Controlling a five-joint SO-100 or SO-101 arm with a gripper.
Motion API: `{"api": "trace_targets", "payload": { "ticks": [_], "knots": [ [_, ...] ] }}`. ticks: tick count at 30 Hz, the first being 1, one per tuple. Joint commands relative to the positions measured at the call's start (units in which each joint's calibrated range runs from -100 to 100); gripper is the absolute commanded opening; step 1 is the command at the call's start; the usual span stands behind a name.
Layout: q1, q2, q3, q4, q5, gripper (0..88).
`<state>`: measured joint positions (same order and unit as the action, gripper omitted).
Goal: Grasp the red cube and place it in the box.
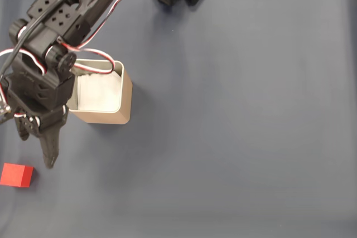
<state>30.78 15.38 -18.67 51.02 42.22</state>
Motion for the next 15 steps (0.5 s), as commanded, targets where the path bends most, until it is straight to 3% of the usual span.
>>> {"api": "trace_targets", "payload": {
  "ticks": [1,15],
  "knots": [
    [0.71,1.8,-5.58,-1.98,-0.34,31.5],
    [2.06,13.05,-13.05,-8.55,-0.39,38.9]
  ]
}}
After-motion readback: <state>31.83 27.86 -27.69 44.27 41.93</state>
